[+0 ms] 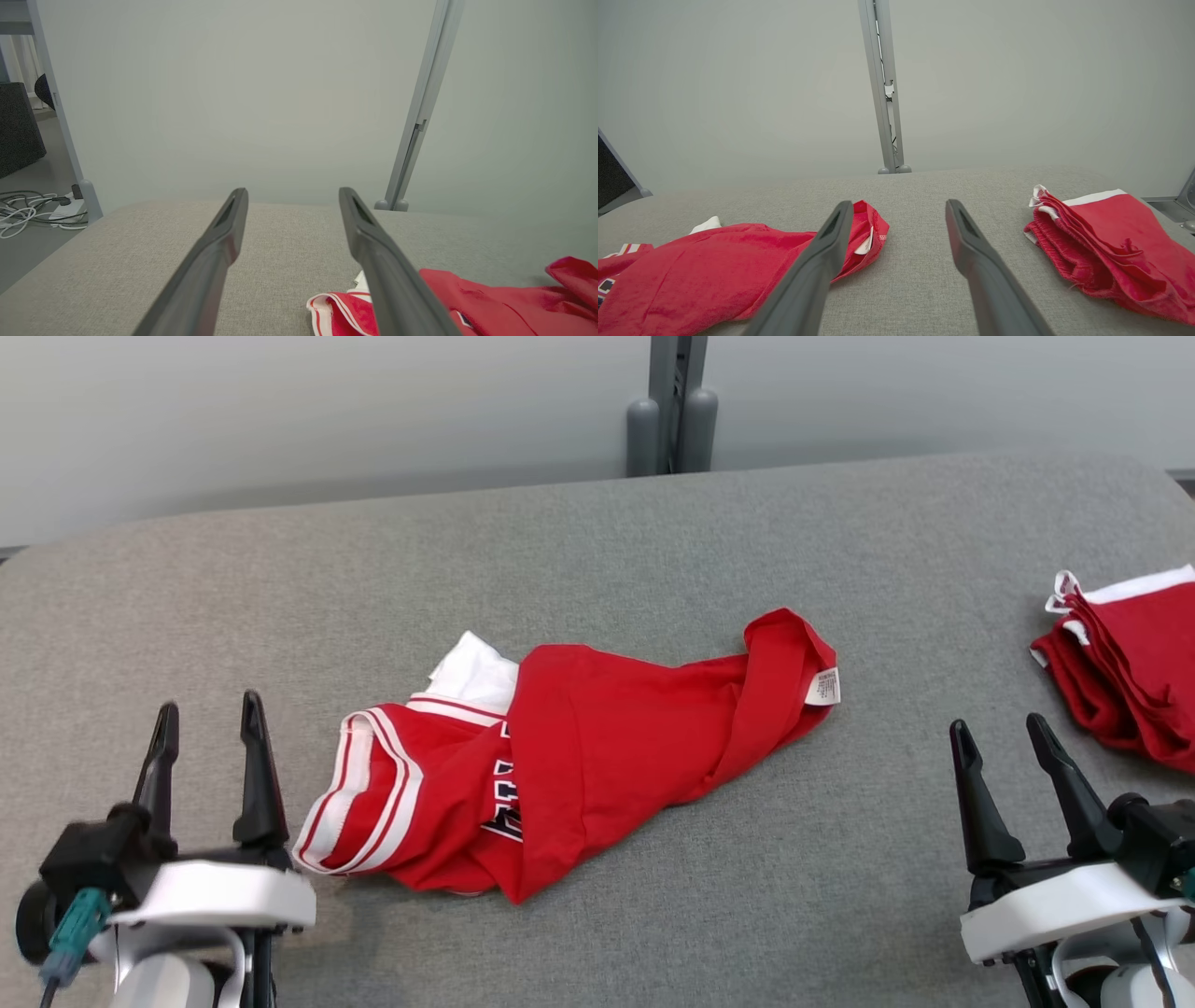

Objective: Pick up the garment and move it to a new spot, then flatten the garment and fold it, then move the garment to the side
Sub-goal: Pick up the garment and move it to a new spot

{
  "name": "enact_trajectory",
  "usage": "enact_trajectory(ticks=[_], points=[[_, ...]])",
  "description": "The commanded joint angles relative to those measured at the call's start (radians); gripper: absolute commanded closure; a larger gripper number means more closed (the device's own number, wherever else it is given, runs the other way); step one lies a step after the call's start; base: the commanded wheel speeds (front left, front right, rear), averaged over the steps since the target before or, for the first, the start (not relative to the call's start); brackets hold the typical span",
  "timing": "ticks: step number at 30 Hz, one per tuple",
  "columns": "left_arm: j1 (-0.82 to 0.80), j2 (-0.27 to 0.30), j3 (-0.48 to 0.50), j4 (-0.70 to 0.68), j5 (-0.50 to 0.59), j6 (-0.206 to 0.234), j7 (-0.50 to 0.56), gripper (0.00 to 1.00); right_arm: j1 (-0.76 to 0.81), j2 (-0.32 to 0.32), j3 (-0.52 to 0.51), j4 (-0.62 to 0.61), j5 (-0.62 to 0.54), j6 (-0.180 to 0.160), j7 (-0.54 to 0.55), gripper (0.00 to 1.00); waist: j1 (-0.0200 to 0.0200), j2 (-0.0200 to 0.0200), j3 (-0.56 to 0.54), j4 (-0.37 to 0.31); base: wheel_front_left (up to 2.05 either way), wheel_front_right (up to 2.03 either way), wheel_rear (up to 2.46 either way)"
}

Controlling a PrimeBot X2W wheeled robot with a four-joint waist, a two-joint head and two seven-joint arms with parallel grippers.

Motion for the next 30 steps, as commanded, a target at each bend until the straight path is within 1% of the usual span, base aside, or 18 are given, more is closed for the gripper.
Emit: enact_trajectory(ticks=[1,4,6,8,13,16,21,30], points=[[0.032,0.011,0.011,-0.01,-0.007,0.004,-0.005,0.0,0.016,-0.009,-0.004,-0.001,-0.008,0.0,0.005,0.0,0.0,0.0,-0.024,0.017,0.0,0.0,0.0],[0.077,0.022,0.015,-0.022,-0.017,-0.009,-0.004,0.0,0.028,-0.012,-0.003,0.004,-0.005,0.0,0.01,0.0,0.0,0.0,-0.045,0.023,0.0,0.0,0.0],[0.092,0.023,0.012,-0.029,-0.019,-0.008,0.002,0.0,0.034,-0.014,-0.004,0.006,-0.004,0.0,0.01,0.0,0.0,0.0,-0.051,0.025,0.0,0.0,0.0],[0.118,0.029,0.006,-0.043,-0.024,-0.008,0.018,0.0,0.043,-0.015,-0.001,0.008,-0.002,0.0,0.015,0.0,0.0,0.0,-0.064,0.028,0.0,0.0,0.0],[0.168,0.052,-0.015,-0.073,-0.028,-0.029,0.064,0.0,0.067,-0.019,0.003,0.009,0.001,0.0,0.025,0.0,0.0,0.0,-0.094,0.032,0.0,0.0,0.0],[0.191,0.065,-0.027,-0.082,-0.02,-0.032,0.081,0.0,0.085,-0.02,0.004,0.008,0.001,0.0,0.031,0.0,0.0,0.0,-0.114,0.032,0.0,0.0,0.0],[0.23,0.073,-0.032,-0.101,-0.012,-0.011,0.099,0.0,0.11,-0.021,0.004,0.004,0.004,0.0,0.04,0.0,0.0,0.0,-0.139,0.029,0.0,0.0,0.0],[0.257,0.081,-0.047,-0.142,0.006,0.016,0.125,0.0,0.134,-0.017,-0.001,-0.009,0.0,0.0,0.052,0.0,0.0,0.0,-0.147,0.032,0.0,0.0,0.0]])
